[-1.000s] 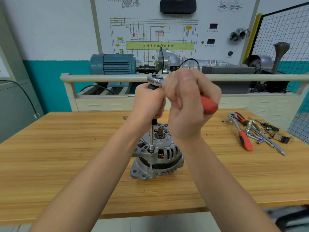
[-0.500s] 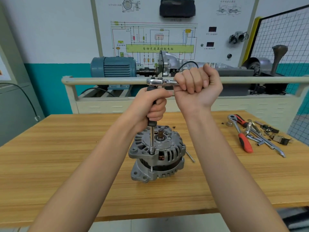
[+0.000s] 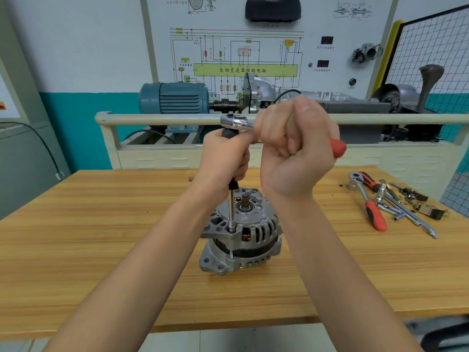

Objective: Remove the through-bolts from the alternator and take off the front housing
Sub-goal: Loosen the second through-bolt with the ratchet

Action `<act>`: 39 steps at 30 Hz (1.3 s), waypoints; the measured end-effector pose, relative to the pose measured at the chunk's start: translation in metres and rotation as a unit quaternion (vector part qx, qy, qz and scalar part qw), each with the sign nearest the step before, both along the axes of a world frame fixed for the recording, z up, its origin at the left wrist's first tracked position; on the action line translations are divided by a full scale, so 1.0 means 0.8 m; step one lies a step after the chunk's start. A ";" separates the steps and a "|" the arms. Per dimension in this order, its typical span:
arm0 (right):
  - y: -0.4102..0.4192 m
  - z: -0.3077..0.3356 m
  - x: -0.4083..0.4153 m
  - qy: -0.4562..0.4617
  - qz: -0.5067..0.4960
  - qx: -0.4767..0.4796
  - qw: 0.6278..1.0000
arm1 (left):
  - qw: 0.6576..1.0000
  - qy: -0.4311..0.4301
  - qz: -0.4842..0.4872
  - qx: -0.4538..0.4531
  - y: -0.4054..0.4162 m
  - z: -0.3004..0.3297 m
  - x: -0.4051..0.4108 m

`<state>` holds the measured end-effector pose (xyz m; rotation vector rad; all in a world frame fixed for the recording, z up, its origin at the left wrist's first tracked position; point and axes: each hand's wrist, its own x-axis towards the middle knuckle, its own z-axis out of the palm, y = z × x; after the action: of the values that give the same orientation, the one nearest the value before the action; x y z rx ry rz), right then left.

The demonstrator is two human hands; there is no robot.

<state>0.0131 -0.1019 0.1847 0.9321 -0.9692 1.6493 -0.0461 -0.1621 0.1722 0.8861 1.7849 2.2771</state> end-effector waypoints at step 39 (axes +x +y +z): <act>0.043 0.011 -0.021 -0.115 0.341 -0.216 0.908 | 0.977 -0.019 -0.207 -0.047 -0.015 -0.001 -0.015</act>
<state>-0.0035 -0.0676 0.1932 0.8202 -0.3838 2.4838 -0.0579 -0.1743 0.1713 1.0696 1.5056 1.9196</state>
